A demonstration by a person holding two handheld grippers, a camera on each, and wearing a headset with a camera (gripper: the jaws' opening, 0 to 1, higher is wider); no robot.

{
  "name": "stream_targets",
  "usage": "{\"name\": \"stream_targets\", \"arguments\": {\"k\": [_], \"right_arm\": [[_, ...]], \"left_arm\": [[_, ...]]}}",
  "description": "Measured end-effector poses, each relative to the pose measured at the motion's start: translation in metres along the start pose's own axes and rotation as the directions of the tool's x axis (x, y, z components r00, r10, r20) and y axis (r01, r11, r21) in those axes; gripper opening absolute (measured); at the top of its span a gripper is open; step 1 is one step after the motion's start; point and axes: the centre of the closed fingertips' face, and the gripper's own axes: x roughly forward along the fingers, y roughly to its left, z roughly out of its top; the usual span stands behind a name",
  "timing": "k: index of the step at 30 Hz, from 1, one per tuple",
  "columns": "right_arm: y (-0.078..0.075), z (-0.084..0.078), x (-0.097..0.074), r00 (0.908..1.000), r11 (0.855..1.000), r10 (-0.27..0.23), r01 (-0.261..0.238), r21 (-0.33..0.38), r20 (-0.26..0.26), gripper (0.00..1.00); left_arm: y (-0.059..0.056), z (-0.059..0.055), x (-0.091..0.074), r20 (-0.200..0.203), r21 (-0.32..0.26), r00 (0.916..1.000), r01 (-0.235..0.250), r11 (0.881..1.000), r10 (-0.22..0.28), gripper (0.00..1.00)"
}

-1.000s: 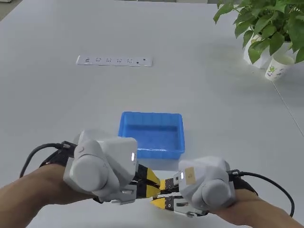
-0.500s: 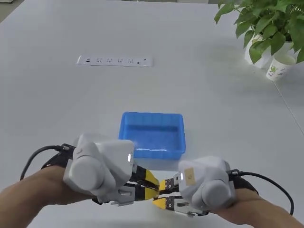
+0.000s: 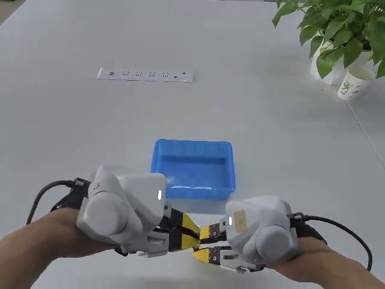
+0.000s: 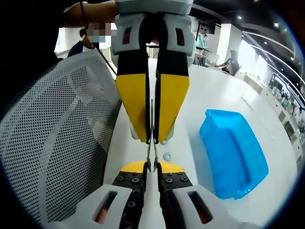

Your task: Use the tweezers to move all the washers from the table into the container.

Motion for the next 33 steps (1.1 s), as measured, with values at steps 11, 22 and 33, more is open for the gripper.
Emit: {"name": "stream_targets", "arguments": {"k": [11,22,33], "right_arm": [[-0.006,0.006,-0.004,0.9993,1.0,-0.02,0.02,0.012,0.03,0.14],[-0.016,0.002,-0.009,0.9983,0.999,-0.053,0.053,0.011,0.026,0.11],[-0.02,-0.004,-0.012,0.9974,0.997,-0.071,0.071,0.006,0.012,0.11]], "left_arm": [[0.007,0.01,-0.004,0.04,-0.002,0.9992,-0.007,1.0,0.007,0.05],[0.015,0.015,-0.003,0.057,0.012,0.9983,-0.008,1.0,0.007,0.05],[0.018,0.017,0.001,0.058,0.034,0.9983,0.002,0.999,-0.004,0.05]]}}
